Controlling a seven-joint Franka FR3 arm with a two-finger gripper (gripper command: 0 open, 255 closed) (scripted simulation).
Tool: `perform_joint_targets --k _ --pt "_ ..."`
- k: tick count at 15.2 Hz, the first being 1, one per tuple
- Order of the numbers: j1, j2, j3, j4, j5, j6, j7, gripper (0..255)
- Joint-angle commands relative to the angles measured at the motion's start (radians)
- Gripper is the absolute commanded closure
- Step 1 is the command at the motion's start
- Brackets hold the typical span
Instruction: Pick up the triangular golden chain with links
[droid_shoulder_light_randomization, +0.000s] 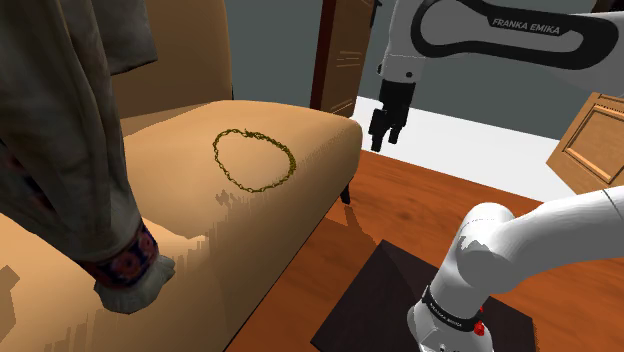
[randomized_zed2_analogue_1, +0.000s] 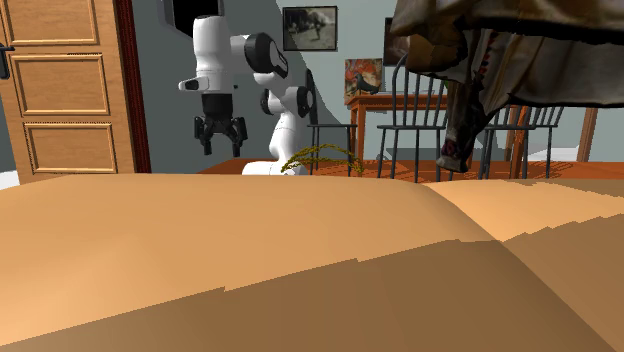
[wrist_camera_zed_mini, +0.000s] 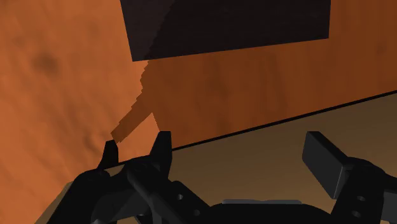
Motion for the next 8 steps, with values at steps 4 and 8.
perform_joint_targets --k 4,8 --pt "-0.005 0.006 0.089 0.021 0.050 0.001 0.147 0" --pt "-0.016 0.044 0.206 0.075 0.107 0.008 0.341 0"
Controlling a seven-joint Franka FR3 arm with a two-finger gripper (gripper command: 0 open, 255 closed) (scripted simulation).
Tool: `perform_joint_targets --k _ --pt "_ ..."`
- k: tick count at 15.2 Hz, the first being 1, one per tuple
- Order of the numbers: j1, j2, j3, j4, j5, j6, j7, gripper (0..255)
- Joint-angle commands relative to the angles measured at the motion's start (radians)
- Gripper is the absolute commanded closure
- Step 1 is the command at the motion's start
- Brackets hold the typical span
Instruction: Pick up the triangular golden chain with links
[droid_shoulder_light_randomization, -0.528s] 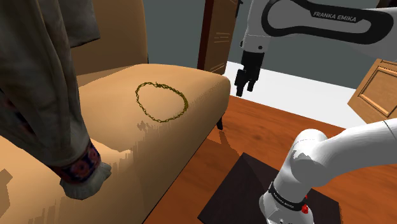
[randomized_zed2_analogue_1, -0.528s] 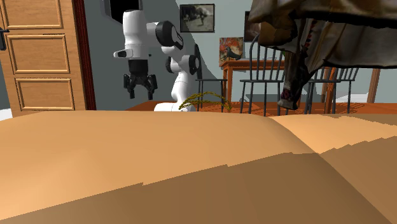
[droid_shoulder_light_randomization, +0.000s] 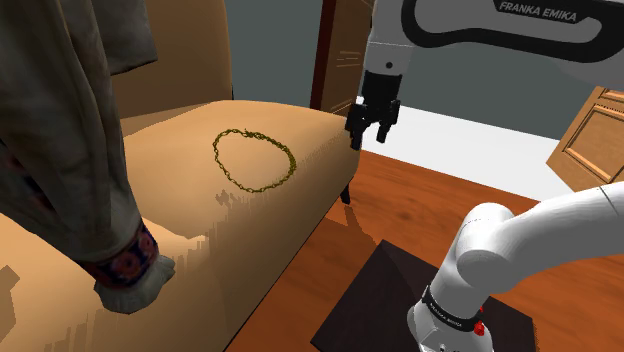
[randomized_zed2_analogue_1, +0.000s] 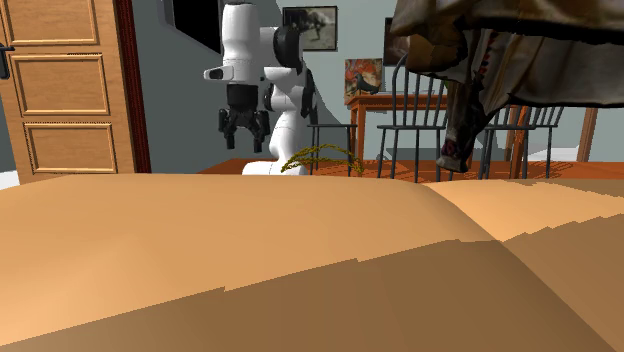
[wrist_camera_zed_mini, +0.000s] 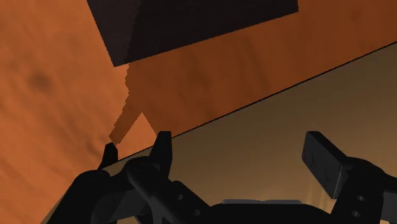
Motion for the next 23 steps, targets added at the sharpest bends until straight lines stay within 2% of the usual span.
perform_joint_targets --k 1,8,15,23 --pt "-0.007 0.019 0.059 0.027 0.026 0.003 0.104 0" --pt "-0.054 0.172 0.263 0.204 0.062 0.015 0.450 0" --pt "-0.118 0.404 0.466 0.455 -0.004 -0.003 0.797 0" --pt "-0.108 0.373 0.463 0.325 0.011 0.099 0.796 0"
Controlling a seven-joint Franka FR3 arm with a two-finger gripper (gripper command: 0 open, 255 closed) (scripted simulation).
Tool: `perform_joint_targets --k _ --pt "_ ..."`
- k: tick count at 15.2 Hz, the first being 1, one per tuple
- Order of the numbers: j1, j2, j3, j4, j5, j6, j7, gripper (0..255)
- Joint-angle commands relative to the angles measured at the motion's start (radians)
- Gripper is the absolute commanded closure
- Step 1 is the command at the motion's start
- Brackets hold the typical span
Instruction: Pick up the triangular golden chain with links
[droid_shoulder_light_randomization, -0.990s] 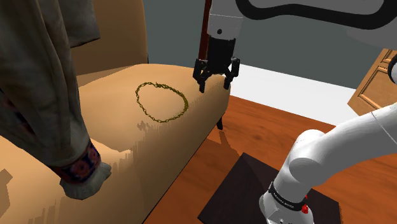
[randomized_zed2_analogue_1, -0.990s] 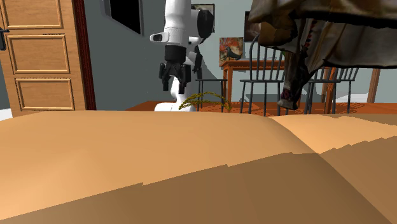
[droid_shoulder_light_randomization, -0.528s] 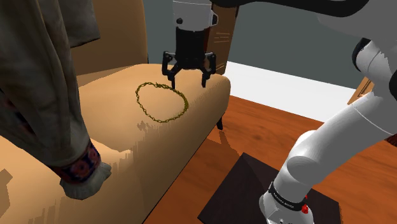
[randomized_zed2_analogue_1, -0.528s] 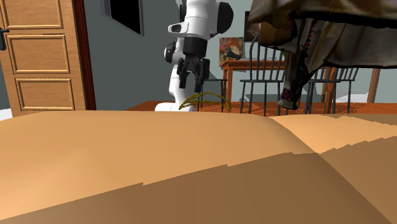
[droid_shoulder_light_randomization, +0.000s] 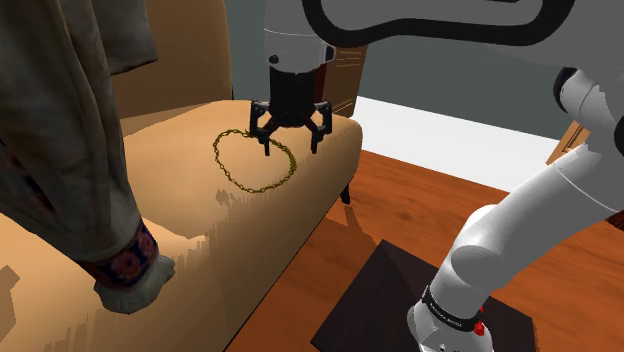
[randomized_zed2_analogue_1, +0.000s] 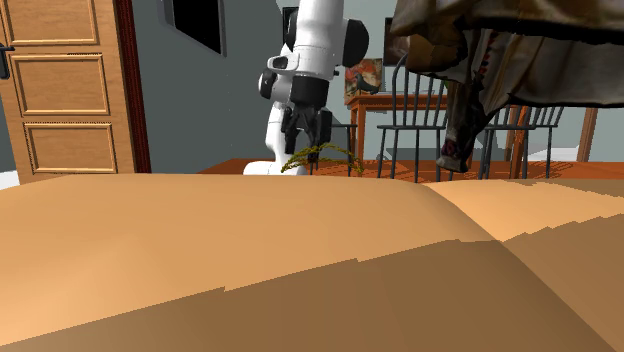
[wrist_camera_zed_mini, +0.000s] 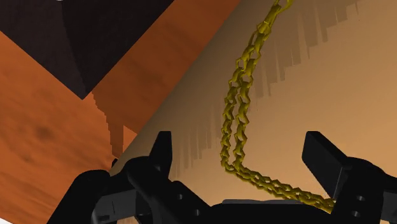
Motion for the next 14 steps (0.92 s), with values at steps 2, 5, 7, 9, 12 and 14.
perform_joint_targets --k 2,5,7,9,12,14 --pt "0.001 -0.004 0.000 -0.013 0.002 0.009 0.000 255" --pt "0.001 -0.003 0.000 -0.012 0.001 0.010 0.000 255" --pt "0.001 -0.003 0.000 -0.012 0.001 0.010 0.000 255" --pt "0.001 -0.003 0.000 -0.012 0.001 0.010 0.000 255" --pt "0.000 0.000 -0.001 0.002 0.000 -0.002 -0.001 255" --pt "-0.003 0.007 -0.001 0.036 -0.004 -0.029 -0.001 255"
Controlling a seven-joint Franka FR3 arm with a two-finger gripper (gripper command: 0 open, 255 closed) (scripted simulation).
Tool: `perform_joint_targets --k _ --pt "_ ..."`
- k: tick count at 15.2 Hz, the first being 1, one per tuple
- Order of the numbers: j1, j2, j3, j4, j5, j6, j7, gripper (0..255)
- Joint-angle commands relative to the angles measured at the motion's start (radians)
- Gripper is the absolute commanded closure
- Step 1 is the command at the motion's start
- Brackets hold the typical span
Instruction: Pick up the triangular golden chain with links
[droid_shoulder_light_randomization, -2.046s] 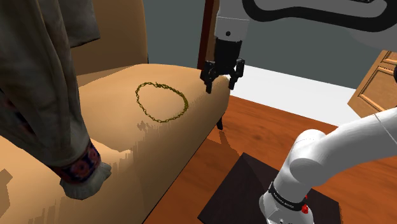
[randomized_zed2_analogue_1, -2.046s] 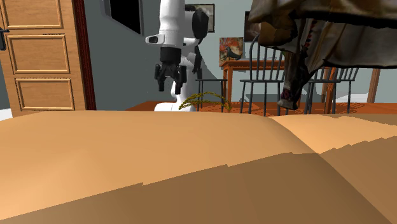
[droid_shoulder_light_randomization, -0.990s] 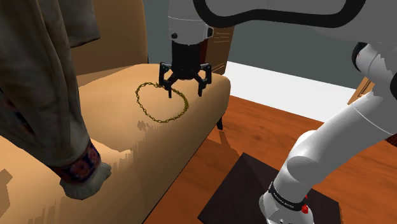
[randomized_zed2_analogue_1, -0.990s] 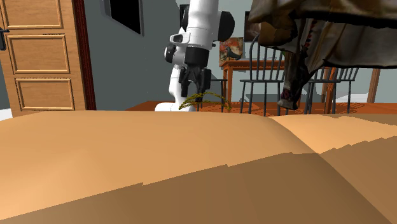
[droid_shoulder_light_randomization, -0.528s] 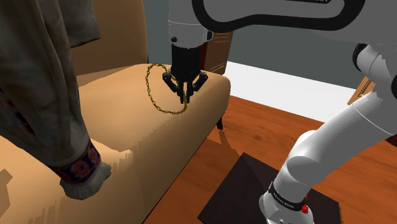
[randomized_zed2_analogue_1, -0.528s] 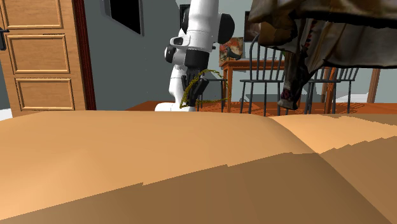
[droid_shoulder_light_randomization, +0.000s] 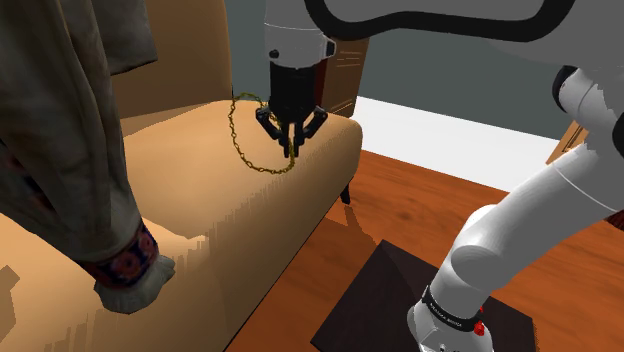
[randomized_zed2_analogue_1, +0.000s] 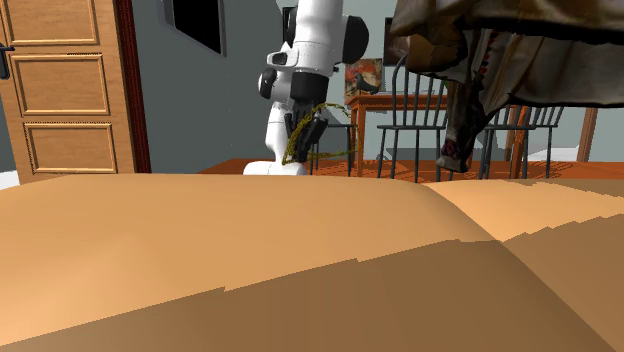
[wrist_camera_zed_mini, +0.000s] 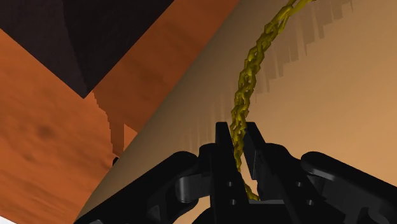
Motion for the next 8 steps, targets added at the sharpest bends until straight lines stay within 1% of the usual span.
perform_joint_targets --k 1,8 --pt "-0.002 0.007 0.001 0.031 -0.003 -0.025 0.001 255" --pt "-0.010 0.044 0.006 0.159 -0.021 -0.121 0.005 255"
